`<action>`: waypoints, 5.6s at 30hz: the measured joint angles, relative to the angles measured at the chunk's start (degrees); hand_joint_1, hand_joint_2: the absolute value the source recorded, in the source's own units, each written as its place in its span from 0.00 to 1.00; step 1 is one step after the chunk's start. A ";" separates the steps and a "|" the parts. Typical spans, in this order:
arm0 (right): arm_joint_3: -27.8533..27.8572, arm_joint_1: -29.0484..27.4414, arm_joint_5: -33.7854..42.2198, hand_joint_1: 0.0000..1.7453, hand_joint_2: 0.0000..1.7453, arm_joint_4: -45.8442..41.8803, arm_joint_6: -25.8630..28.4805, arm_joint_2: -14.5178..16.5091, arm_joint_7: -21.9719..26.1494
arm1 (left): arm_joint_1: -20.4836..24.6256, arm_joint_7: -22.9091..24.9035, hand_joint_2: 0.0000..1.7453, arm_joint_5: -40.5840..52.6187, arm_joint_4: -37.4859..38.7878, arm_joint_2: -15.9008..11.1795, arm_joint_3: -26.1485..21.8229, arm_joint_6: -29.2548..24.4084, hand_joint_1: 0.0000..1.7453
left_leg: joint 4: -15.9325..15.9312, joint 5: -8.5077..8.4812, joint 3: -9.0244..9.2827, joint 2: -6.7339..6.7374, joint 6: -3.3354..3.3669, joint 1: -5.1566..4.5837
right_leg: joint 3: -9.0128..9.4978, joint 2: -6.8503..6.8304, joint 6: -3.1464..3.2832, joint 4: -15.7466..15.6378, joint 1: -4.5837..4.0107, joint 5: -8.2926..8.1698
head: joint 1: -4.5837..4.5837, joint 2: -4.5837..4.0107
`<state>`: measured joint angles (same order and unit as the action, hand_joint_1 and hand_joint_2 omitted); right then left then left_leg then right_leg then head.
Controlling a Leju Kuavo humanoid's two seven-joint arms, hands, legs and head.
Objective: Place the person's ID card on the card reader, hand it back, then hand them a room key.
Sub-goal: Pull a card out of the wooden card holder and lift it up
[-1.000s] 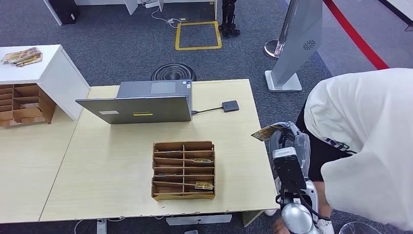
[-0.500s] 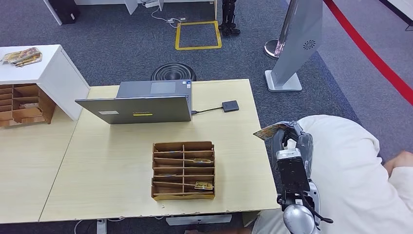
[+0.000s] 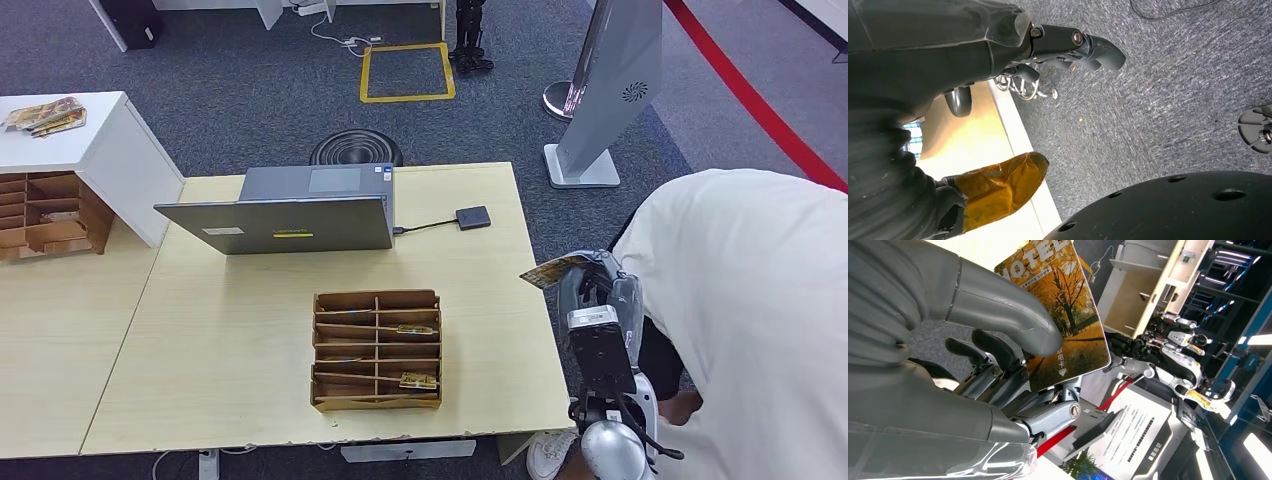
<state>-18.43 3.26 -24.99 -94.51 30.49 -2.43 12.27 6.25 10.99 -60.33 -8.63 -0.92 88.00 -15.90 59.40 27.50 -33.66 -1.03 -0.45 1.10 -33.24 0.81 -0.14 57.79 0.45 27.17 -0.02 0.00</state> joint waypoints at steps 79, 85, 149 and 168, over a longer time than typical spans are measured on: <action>-7.73 12.13 1.16 0.00 0.00 6.84 -12.57 0.02 -5.49 | 0.26 0.20 1.00 5.27 0.00 0.00 0.02 1.17 0.00 | 0.00 -0.02 -0.02 -0.02 -0.01 0.00 | 0.00 -0.01 0.00 0.02 0.00 0.00 | 0.00 0.00; -7.92 12.26 1.16 0.00 0.00 7.09 -12.63 0.02 -5.49 | 0.26 0.20 1.00 5.28 -0.01 0.00 0.02 1.17 0.00 | 0.00 -0.02 -0.02 -0.02 -0.01 0.00 | 0.00 -0.01 0.00 0.02 0.00 0.00 | 0.00 0.00; -25.53 8.67 -24.92 0.34 1.00 10.67 -2.41 -1.13 -8.75 | 0.30 0.70 1.00 3.02 0.00 -0.02 0.02 1.02 0.00 | -0.01 -0.01 -0.02 0.00 -0.01 0.01 | -0.02 0.00 0.00 0.02 0.00 0.01 | 0.00 0.00; -28.57 9.38 -25.10 0.49 1.00 12.51 -4.40 -1.03 -9.19 | 0.31 0.70 1.00 3.10 -0.01 -0.02 0.02 1.02 0.00 | -0.01 -0.01 -0.02 0.00 -0.01 0.01 | -0.02 0.00 0.00 0.02 -0.01 0.01 | 0.00 0.00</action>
<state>-47.00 12.64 -50.09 -82.00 26.09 -3.45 3.08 6.57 11.69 -57.22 -8.64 -0.94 88.02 -14.88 59.39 27.49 -33.68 -1.02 -0.46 1.11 -33.26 0.81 -0.14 57.81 0.45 27.17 -0.02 0.00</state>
